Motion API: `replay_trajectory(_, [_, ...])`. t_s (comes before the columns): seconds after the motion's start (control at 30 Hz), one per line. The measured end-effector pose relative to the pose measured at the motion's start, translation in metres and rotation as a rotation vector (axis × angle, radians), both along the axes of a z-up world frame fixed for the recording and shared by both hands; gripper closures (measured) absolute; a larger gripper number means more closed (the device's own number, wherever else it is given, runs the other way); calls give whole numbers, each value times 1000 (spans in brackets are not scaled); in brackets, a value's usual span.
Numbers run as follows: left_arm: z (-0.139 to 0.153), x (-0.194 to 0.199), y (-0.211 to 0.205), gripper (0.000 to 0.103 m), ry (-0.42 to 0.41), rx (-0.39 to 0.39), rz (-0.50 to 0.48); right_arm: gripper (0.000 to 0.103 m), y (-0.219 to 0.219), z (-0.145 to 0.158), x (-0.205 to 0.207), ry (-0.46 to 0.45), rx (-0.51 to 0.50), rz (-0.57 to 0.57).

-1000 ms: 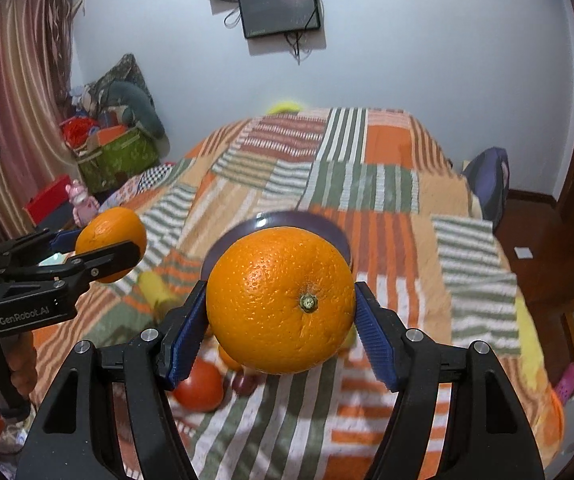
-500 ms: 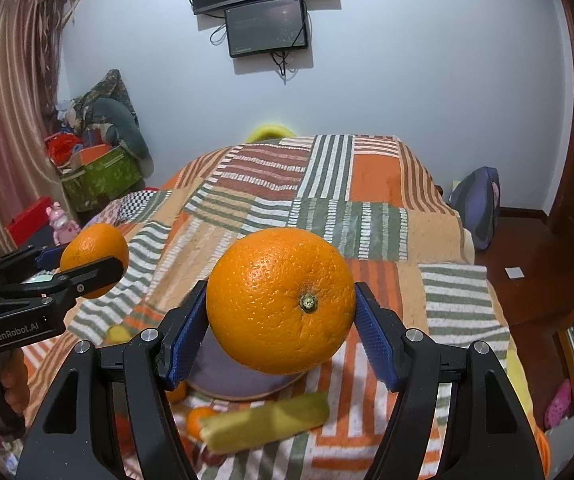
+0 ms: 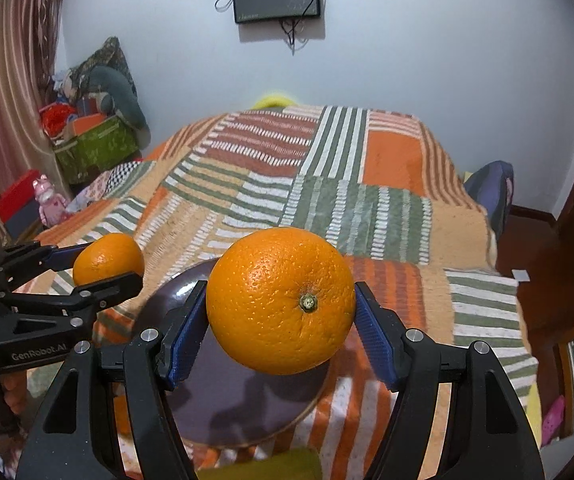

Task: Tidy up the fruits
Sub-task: 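Lower the orange onto the plate and open the right gripper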

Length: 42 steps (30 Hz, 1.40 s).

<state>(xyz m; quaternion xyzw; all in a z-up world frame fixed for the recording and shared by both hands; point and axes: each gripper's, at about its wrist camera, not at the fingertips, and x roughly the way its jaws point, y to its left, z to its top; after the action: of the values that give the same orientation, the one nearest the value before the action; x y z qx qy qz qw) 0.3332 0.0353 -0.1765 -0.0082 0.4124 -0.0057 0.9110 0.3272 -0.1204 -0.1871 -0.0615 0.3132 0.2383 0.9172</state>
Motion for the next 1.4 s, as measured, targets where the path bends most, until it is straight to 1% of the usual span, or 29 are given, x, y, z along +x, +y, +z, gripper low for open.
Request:
replay_trajectory(0.27, [-29, 25, 3, 38, 126, -42, -34, 36, 13, -22, 24, 88, -55, 66])
replay_trajectory(0.37, [-34, 30, 2, 38, 150, -45, -41, 36, 16, -27, 30, 116, -82, 85])
replay_trajectory(0.53, [-41, 37, -1, 38, 181, -36, -52, 36, 16, -38, 41, 197, -95, 101])
replay_trajectory(0.6, [-42, 37, -2, 38, 179, -31, -52, 36, 17, -42, 44, 215, -105, 104])
replay_trajectory(0.7, [-42, 39, -2, 38, 182, -27, -53, 36, 18, -41, 42, 212, -123, 107])
replay_trajectory(0.83, [-42, 38, -2, 38, 185, -29, -51, 35, 17, -41, 42, 215, -116, 108])
replay_trajectory(0.97, [-42, 38, -1, 35, 193, -46, -50, 27, 19, -38, 40, 236, -78, 128])
replay_trajectory(1.03, [-40, 36, 0, 31, 191, -56, -49, 26, 19, -37, 37, 229, -84, 123])
replay_trajectory(1.17, [-30, 27, 1, 26, 162, -64, -48, 26, 16, -34, 30, 217, -87, 115])
replay_trajectory(1.23, [-22, 21, 1, 25, 139, -53, -40, 26, 13, -28, 23, 203, -81, 110])
replay_trajectory(1.4, [-6, 3, 7, 25, 112, -66, -21, 26, 8, -11, 2, 161, -51, 95])
